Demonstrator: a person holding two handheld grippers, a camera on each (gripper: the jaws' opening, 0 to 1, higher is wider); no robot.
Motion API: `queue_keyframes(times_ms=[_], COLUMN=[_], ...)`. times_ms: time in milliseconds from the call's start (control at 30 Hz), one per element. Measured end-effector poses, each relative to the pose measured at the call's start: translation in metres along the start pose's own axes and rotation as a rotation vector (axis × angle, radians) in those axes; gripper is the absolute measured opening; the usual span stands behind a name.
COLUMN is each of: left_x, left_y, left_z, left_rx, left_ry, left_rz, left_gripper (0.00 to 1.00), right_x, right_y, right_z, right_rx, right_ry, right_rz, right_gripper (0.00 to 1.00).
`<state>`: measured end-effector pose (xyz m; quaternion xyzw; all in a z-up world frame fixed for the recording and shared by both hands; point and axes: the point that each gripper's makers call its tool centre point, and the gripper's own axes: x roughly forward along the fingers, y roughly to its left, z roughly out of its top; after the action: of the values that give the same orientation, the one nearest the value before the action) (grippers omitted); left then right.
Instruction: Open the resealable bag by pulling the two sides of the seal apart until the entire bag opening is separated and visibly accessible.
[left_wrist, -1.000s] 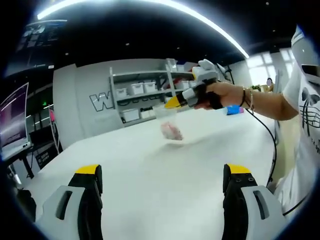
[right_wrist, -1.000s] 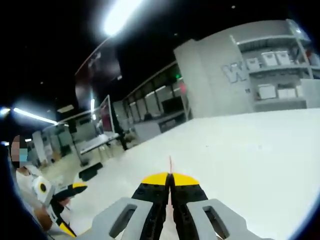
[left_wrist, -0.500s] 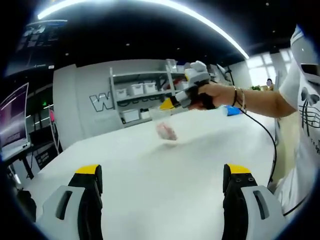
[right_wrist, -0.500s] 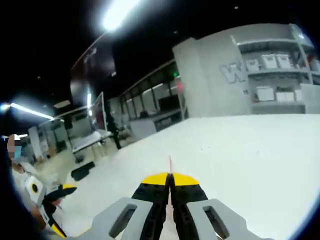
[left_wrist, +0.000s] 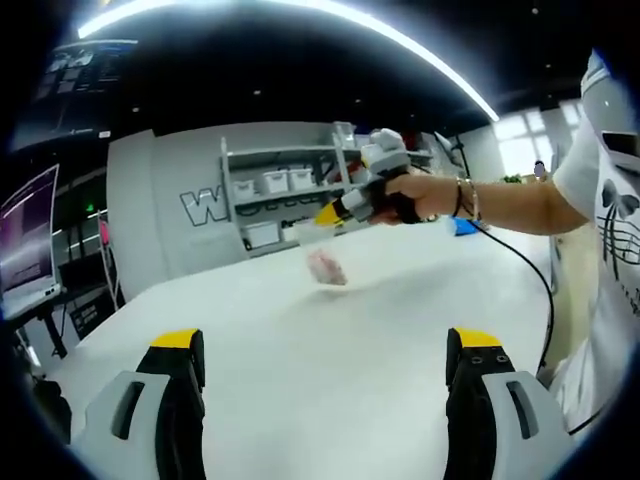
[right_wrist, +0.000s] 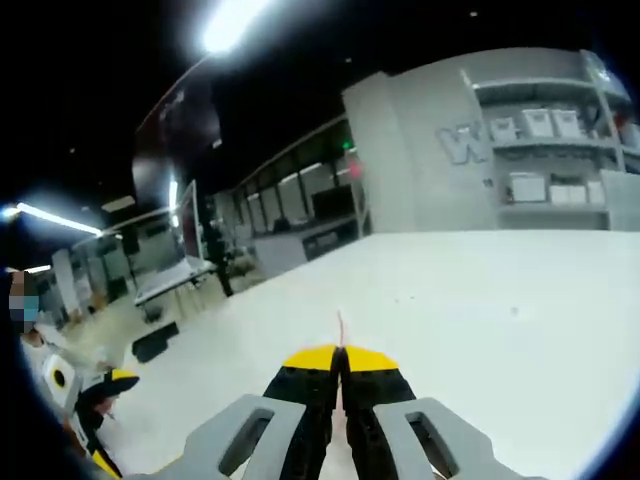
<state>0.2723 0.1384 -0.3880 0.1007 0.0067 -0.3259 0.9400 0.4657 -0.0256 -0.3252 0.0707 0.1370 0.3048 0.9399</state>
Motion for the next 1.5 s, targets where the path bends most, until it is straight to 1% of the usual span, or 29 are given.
queue_keyframes(times_ms=[333, 633, 900, 1067, 1233, 1500], left_x=[0.0, 0.002, 0.003, 0.003, 0.003, 0.005], left_y=[0.002, 0.002, 0.005, 0.006, 0.007, 0.008], left_z=[0.002, 0.001, -0.003, -0.003, -0.006, -0.005], left_rx=[0.003, 0.0, -0.004, -0.01, -0.017, -0.017], left_ry=[-0.002, -0.002, 0.006, 0.002, 0.005, 0.002], left_rz=[0.0, -0.003, -0.004, -0.002, 0.0, 0.001], left_gripper=[1.0, 1.0, 1.0, 1.0, 1.0, 1.0], right_x=[0.013, 0.024, 0.037, 0.042, 0.046, 0.054], right_y=[-0.007, -0.012, -0.019, -0.024, -0.031, -0.042], right_z=[0.0, 0.007, 0.004, 0.004, 0.007, 0.012], right_rx=[0.007, -0.002, -0.009, -0.015, -0.023, -0.027], right_ry=[0.011, 0.013, 0.034, 0.044, 0.045, 0.045], right_rz=[-0.009, -0.013, -0.025, -0.036, -0.048, -0.065], right_gripper=[0.0, 0.0, 0.0, 0.0, 0.0, 0.0])
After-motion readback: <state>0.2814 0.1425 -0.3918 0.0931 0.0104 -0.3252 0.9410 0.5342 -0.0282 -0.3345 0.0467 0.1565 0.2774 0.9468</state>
